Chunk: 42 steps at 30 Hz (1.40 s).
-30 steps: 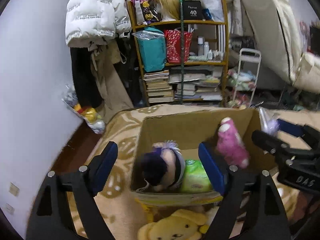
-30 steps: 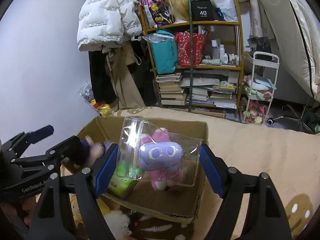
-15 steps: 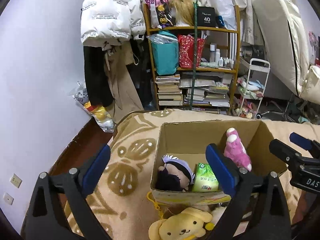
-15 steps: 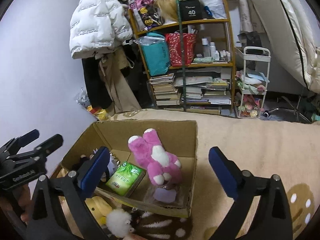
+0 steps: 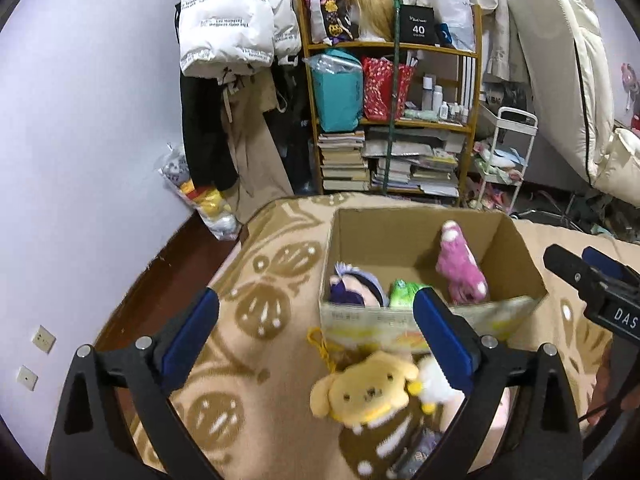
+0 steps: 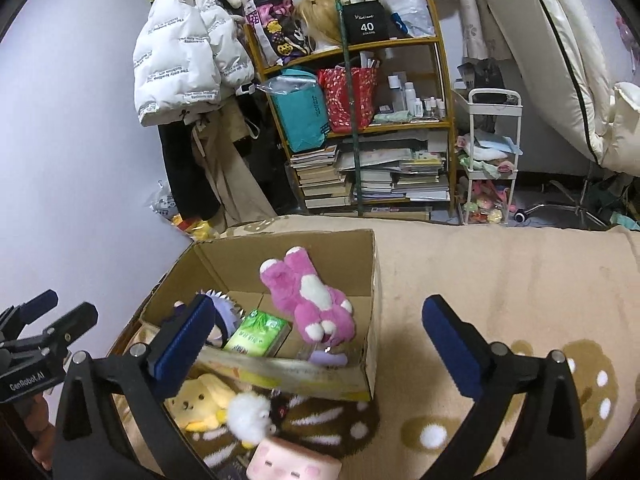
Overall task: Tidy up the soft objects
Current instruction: 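Move both tools back toward the yellow dog plush and pig cushion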
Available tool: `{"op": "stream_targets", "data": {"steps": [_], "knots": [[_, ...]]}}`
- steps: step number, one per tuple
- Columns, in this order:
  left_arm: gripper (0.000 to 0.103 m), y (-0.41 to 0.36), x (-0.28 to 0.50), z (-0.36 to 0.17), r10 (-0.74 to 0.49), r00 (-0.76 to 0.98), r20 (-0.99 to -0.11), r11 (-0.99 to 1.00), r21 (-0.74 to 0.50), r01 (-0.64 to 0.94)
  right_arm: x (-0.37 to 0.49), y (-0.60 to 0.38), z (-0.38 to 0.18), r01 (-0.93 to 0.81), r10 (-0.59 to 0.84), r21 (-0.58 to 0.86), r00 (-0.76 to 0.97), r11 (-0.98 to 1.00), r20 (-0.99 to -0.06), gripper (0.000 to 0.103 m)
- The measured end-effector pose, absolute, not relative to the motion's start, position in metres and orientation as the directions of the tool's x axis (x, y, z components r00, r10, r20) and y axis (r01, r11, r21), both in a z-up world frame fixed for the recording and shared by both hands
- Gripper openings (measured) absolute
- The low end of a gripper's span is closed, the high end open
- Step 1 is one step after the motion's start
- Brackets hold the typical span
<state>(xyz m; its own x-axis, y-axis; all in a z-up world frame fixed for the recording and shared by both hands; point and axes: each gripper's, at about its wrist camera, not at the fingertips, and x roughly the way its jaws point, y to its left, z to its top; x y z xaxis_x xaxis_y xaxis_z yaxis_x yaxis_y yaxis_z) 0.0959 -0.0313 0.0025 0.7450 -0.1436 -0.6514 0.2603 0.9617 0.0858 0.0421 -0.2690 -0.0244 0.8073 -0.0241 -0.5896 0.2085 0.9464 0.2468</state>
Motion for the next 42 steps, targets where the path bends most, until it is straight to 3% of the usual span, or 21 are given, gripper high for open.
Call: {"op": "stream_targets", "data": {"steps": [12, 20, 42], "knots": [[0.097, -0.026, 0.048, 0.002, -0.174, 0.706, -0.686, 0.95, 0.072, 0.305, -0.003, -0.25, -0.01, 0.19, 0.024, 0.276, 0.782, 0.942, -0.623, 0.103], [0.097, -0.027, 0.033, -0.008, -0.147, 0.669, -0.729, 0.937, 0.113, 0.329, -0.023, -0.239, -0.034, 0.189, 0.063, 0.278, 0.713, 0.942, -0.698, 0.103], [0.097, -0.035, 0.05, -0.06, -0.153, 0.567, -0.809, 0.938, 0.062, 0.341, -0.006, -0.244, -0.077, 0.241, 0.1, 0.301, 0.603, 0.923, -0.791, 0.103]]}}
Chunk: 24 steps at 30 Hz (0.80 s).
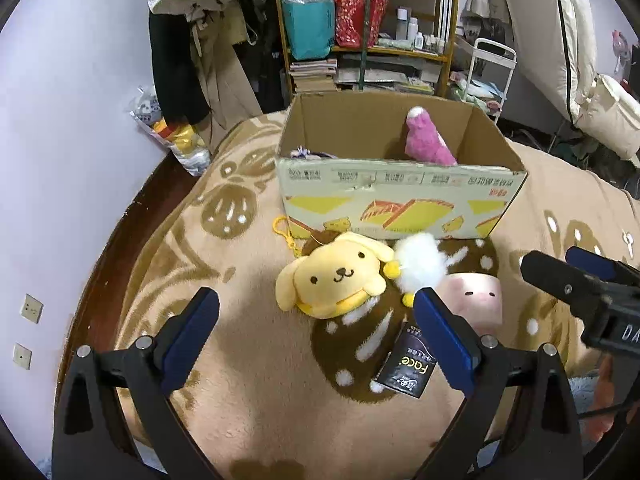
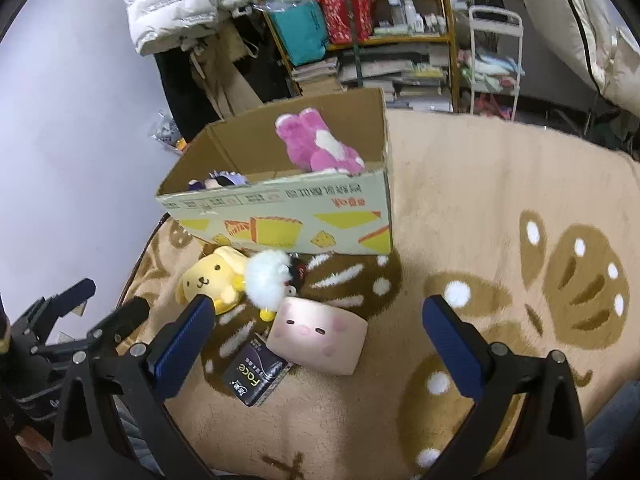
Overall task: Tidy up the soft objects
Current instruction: 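Move both tools back toward the yellow dog plush and pig cushion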
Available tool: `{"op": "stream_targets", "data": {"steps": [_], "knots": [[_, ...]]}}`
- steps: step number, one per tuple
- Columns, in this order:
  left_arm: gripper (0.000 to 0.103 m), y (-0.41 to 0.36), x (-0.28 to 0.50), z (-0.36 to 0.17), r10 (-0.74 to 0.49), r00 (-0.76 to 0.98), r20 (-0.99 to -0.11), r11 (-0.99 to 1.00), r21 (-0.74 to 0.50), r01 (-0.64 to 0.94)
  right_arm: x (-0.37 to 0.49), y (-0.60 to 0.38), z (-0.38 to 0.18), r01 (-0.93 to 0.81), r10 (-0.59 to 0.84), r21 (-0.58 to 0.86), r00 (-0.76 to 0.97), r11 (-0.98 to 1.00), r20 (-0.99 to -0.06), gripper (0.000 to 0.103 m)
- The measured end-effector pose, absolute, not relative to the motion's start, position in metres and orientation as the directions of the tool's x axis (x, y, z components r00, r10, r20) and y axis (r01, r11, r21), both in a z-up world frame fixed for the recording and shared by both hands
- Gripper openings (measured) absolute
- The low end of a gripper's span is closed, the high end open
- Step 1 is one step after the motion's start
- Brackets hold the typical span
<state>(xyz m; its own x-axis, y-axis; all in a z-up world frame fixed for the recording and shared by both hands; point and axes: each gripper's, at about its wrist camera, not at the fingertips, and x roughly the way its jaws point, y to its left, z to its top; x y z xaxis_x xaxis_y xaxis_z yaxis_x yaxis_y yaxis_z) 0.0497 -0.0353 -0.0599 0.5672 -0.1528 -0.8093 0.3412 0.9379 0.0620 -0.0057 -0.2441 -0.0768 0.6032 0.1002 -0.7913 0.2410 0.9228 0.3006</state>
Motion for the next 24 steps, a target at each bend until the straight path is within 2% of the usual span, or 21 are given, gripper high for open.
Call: {"op": "stream_targets", "data": {"steps": [11, 24], "knots": [[0.096, -0.047, 0.057, -0.092, -0.122, 0.498, -0.859, 0.932, 0.074, 0.356, 0.005, -0.248, -0.108, 0.297, 0.107, 0.278, 0.484, 0.913, -0.868, 0.103], [0.096, -0.061, 0.059, -0.121, -0.15, 0.417, -0.896, 0.916, 0.034, 0.4, 0.016, -0.256, -0.134, 0.346, 0.177, 0.336, 0.418, 0.876, -0.891, 0.103]]}}
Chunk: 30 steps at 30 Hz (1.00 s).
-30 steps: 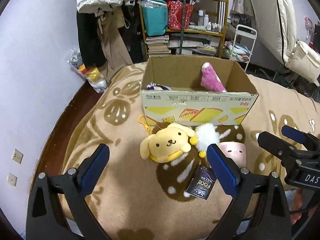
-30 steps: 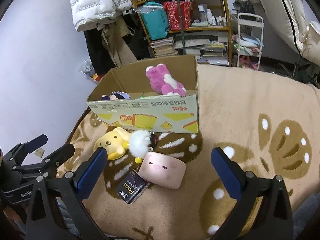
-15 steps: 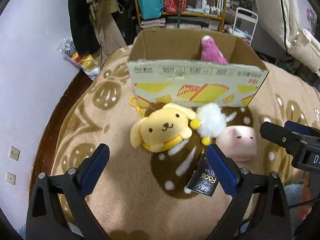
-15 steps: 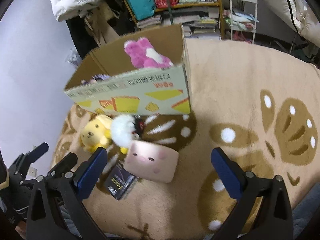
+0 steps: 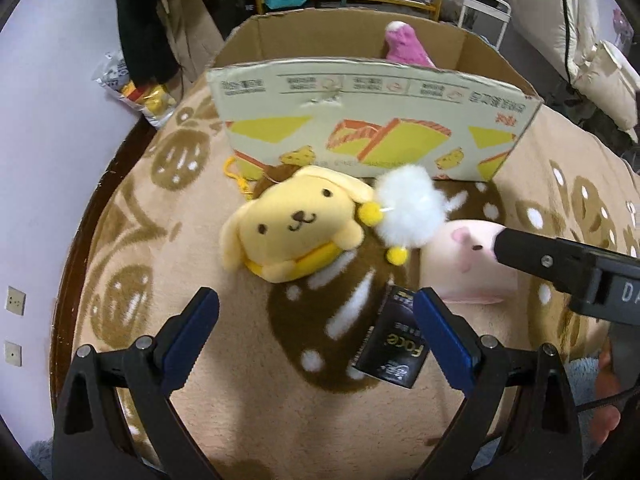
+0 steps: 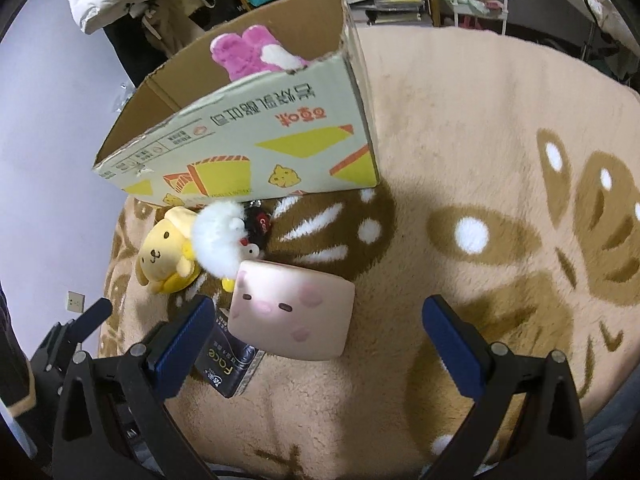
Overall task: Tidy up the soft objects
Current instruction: 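Move both tools back toward the yellow dog plush and pig cushion, then grasp the black tissue packet with the left tool while the right tool grasps the pig cushion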
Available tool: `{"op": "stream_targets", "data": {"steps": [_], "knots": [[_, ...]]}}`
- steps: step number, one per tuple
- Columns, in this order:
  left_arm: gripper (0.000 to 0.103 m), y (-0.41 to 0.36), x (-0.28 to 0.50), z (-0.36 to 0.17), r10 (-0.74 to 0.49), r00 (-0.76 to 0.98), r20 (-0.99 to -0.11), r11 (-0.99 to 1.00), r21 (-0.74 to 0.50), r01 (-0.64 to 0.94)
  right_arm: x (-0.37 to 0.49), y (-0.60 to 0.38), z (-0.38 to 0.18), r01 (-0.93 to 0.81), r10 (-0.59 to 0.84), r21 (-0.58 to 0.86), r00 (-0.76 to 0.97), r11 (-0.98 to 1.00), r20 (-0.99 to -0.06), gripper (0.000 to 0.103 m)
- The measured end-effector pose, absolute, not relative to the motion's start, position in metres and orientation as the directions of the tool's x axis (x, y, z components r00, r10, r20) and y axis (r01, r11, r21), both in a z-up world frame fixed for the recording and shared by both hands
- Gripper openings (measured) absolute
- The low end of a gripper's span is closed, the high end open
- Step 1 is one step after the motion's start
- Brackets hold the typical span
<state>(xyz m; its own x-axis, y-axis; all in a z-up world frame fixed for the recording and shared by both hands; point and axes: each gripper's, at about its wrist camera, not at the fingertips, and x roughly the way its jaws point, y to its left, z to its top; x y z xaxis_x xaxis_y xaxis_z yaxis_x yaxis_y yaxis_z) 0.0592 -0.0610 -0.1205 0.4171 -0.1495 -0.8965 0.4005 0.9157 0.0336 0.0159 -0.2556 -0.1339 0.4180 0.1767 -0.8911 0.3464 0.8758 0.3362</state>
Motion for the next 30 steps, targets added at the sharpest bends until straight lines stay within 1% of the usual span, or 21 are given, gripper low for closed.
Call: {"op": "stream_targets", "data": {"steps": [6, 9, 14, 19, 30], "knots": [[0.096, -0.076, 0.051, -0.126, -0.206, 0.386, -0.899, 0.887, -0.005, 0.462, 0.022, -0.254, -0.142, 0.347, 0.199, 0.343, 0.39, 0.873, -0.899, 0.103], [0.096, -0.08, 0.051, -0.132, -0.213, 0.364, -0.907, 0.876, -0.012, 0.482, 0.024, -0.254, -0.148, 0.345, 0.214, 0.347, 0.369, 0.872, -0.905, 0.103], [0.096, -0.076, 0.057, -0.144, -0.228, 0.305, -0.925, 0.884, -0.065, 0.464, 0.028, -0.25, -0.158, 0.352, 0.216, 0.337, 0.341, 0.873, -0.915, 0.103], [0.096, -0.077, 0.058, -0.147, -0.211, 0.306, -0.928, 0.884, -0.048, 0.464, 0.032, -0.245, -0.164, 0.338, 0.222, 0.332, 0.324, 0.881, -0.92, 0.103], [0.096, -0.078, 0.061, -0.156, -0.222, 0.261, -0.939, 0.883, -0.08, 0.462, 0.036, -0.237, -0.17, 0.326, 0.226, 0.327, 0.311, 0.887, -0.923, 0.103]]}}
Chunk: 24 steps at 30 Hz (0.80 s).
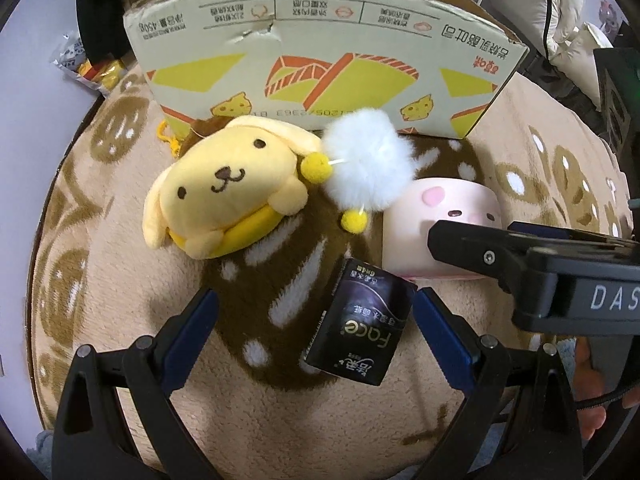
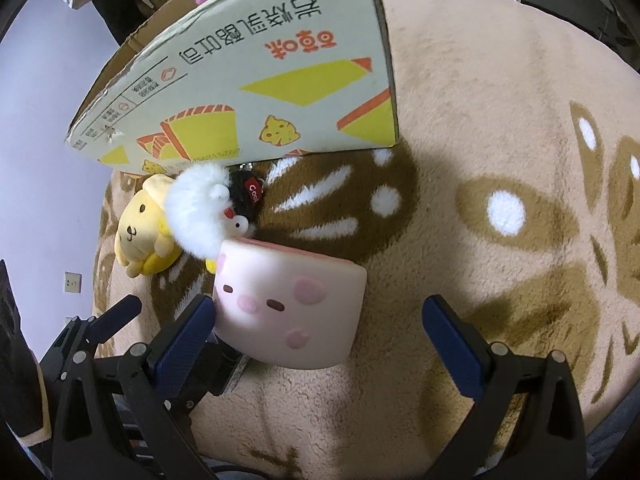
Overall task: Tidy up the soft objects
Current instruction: 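Grasp the black tissue packet with the left tool while the right tool grasps the pig cushion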
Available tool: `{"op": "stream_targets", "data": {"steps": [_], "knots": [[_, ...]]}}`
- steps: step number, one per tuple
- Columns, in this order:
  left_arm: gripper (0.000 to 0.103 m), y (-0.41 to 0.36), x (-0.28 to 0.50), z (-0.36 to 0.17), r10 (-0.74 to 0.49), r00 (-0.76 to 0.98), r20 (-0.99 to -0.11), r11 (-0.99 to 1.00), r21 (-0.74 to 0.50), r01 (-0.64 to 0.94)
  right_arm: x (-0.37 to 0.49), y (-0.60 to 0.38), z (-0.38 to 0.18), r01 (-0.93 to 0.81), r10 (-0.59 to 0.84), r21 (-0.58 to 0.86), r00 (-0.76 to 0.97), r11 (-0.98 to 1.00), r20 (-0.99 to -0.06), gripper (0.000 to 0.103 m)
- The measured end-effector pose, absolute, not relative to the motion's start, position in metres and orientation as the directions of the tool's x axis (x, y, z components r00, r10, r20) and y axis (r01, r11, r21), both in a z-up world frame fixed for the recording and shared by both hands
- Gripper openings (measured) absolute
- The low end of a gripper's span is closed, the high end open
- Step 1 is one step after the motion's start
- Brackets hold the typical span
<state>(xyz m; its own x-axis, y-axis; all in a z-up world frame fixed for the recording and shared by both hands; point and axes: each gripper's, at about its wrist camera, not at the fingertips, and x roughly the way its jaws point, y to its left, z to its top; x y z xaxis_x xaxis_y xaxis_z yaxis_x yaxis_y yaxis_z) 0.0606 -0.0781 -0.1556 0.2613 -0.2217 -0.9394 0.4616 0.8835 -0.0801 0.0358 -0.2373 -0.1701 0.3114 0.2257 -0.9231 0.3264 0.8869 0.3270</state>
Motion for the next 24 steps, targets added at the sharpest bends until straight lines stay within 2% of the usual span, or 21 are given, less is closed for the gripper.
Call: {"op": "stream_targets", "data": {"steps": [2, 5, 7, 8, 9, 15, 24], "knots": [[0.096, -0.078, 0.062, -0.158, -0.223, 0.247, -0.943, 0.884, -0.088, 0.459, 0.037, -0.235, -0.171, 0.316, 0.231, 0.327, 0.305, 0.891, -0.924, 0.103], [0.096, -0.078, 0.062, -0.16, -0.226, 0.235, -0.945, 0.882, -0.097, 0.46, 0.038, -0.231, -0.175, 0.302, 0.255, 0.341, 0.29, 0.89, -0.922, 0.094], [0.096, -0.078, 0.063, -0.162, -0.228, 0.224, -0.947, 0.88, -0.103, 0.464, 0.039, -0.229, -0.174, 0.287, 0.256, 0.341, 0.294, 0.895, -0.921, 0.083], [0.096, -0.079, 0.063, -0.163, -0.231, 0.216, -0.949, 0.879, -0.108, 0.465, 0.04, -0.227, -0.174, 0.274, 0.273, 0.355, 0.296, 0.894, -0.915, 0.072], [0.096, -0.079, 0.063, -0.164, -0.234, 0.208, -0.95, 0.877, -0.114, 0.467, 0.04, -0.225, -0.174, 0.266, 0.286, 0.365, 0.294, 0.892, -0.912, 0.066], [0.096, -0.083, 0.062, -0.17, -0.241, 0.181, -0.954, 0.874, -0.132, 0.468, 0.043, -0.214, -0.174, 0.25, 0.268, 0.34, 0.282, 0.906, -0.921, 0.057], [0.096, -0.09, 0.062, -0.181, -0.236, 0.135, -0.962, 0.874, -0.15, 0.462, 0.042, -0.221, -0.174, 0.26, 0.279, 0.353, 0.282, 0.899, -0.918, 0.056]]}}
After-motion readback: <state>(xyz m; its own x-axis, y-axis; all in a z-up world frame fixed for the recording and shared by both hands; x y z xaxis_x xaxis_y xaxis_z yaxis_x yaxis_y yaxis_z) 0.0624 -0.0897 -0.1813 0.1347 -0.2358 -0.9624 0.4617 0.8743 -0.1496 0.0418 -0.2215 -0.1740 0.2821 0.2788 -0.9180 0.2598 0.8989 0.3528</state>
